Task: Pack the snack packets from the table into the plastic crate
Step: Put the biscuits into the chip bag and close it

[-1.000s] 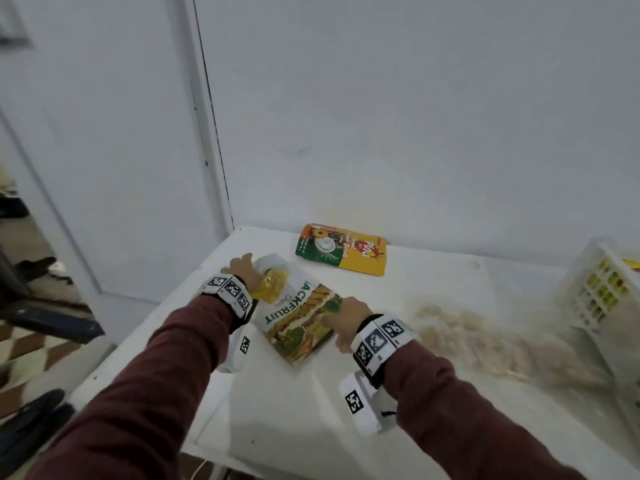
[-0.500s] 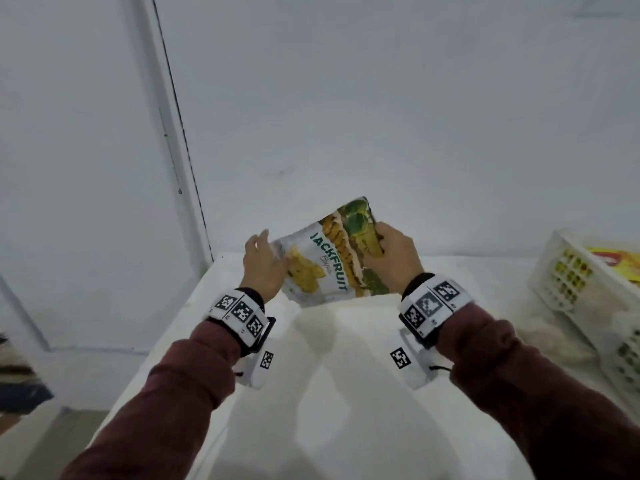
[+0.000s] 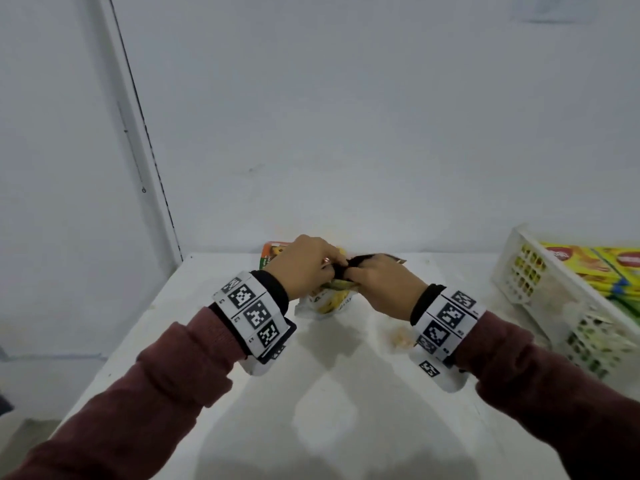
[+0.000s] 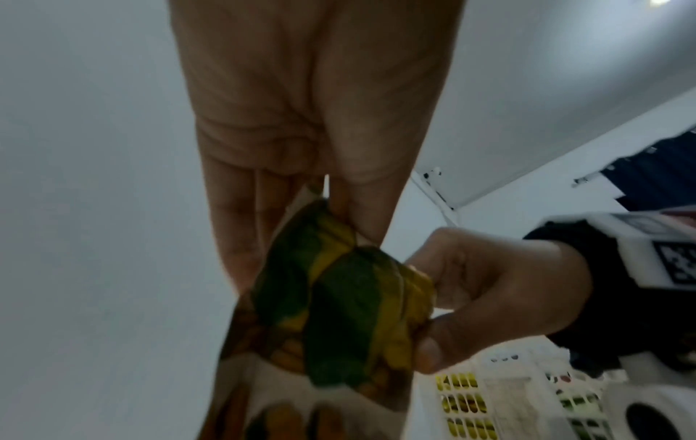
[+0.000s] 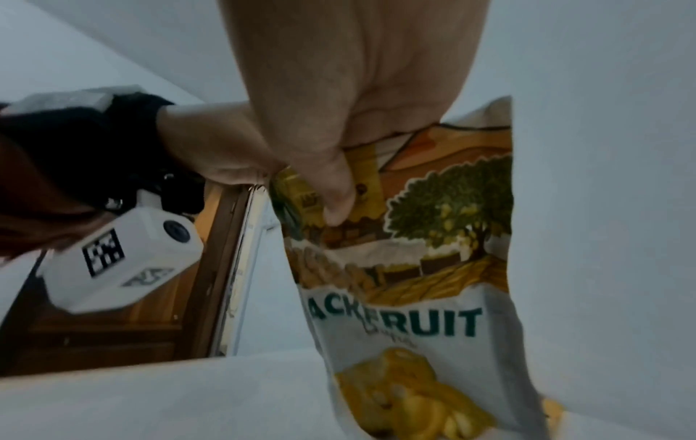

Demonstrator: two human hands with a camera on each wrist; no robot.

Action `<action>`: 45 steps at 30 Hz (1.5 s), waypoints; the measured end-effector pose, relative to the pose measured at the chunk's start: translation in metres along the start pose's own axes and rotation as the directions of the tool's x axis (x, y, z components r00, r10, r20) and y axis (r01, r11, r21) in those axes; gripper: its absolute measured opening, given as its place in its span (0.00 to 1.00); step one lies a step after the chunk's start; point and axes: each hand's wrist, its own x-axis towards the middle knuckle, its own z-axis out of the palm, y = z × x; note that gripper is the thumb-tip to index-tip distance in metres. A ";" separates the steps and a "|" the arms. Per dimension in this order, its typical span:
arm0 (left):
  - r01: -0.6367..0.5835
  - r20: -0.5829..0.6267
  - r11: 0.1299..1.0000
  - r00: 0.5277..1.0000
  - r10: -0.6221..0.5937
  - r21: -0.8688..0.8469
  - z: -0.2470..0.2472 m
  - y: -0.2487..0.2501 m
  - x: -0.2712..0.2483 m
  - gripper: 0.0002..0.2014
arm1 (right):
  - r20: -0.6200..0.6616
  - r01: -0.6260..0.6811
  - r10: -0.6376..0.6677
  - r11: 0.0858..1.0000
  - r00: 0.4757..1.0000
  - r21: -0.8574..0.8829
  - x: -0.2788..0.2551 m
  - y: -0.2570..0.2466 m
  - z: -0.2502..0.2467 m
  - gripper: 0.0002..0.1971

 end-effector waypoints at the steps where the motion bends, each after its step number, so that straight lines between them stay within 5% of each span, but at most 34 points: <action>1: 0.002 0.044 0.995 0.999 -0.006 0.095 0.001 0.003 0.003 0.18 | 0.038 -0.008 0.006 0.998 0.999 0.064 -0.003 -0.001 -0.003 0.07; 4: 0.000 0.064 0.936 0.998 -0.024 0.351 0.007 0.010 0.010 0.20 | 0.174 -0.094 0.061 0.977 0.983 0.190 -0.011 0.001 -0.010 0.06; 7: 0.021 0.002 0.912 1.000 -0.025 0.410 0.012 0.015 0.014 0.18 | 0.166 -0.062 0.026 0.975 0.986 0.214 -0.019 0.000 -0.015 0.09; 11: 0.023 0.050 0.912 0.998 -0.048 0.409 0.015 0.014 0.018 0.20 | -0.214 0.095 -0.050 0.974 0.976 0.206 -0.039 0.015 -0.026 0.14; 14: 0.032 0.065 0.907 0.996 -0.066 0.419 0.015 0.010 0.019 0.20 | -0.431 -0.125 0.291 0.919 0.854 0.373 -0.054 0.043 -0.027 0.06; 16: 0.051 0.082 0.911 0.992 -0.093 0.410 0.016 0.007 0.019 0.20 | -0.144 -0.453 0.581 0.746 0.801 0.489 -0.053 0.074 -0.015 0.09; 18: 0.074 0.111 0.929 0.986 -0.121 0.363 0.019 0.008 0.019 0.21 | 0.316 -0.697 0.622 0.656 0.717 0.289 -0.046 0.101 0.011 0.11; 19: 0.080 0.120 0.939 0.985 -0.127 0.336 0.020 0.008 0.018 0.22 | 0.454 -0.712 0.587 0.681 0.670 0.169 -0.041 0.110 0.027 0.16; 21: 0.084 0.127 0.947 0.984 -0.129 0.310 0.022 0.009 0.018 0.24 | 0.584 -0.658 0.509 0.751 0.633 0.059 -0.030 0.115 0.054 0.23; 26: 0.112 0.119 0.950 0.981 -0.153 0.291 0.024 0.003 0.016 0.27 | 0.655 -0.605 0.499 0.792 0.567 -0.081 -0.012 0.119 0.089 0.26; 30: 0.111 0.095 0.961 0.986 -0.139 0.255 0.027 -0.005 0.019 0.25 | 0.663 -0.557 0.449 0.828 0.599 -0.057 -0.002 0.130 0.089 0.22; 36: 0.157 0.051 0.964 0.984 -0.172 0.216 0.029 -0.008 0.021 0.25 | 0.535 -0.556 0.375 0.800 0.757 0.226 -0.012 0.111 0.021 0.07; 40: 0.180 -0.023 0.965 0.984 -0.179 0.188 0.026 -0.007 0.020 0.21 | 0.379 -0.499 0.358 0.772 0.853 0.393 -0.029 0.098 -0.005 0.08; 45: 0.187 -0.050 0.958 0.982 -0.180 0.216 0.027 -0.004 0.019 0.18 | 0.337 -0.438 0.318 0.814 0.886 0.383 -0.051 0.073 0.013 0.11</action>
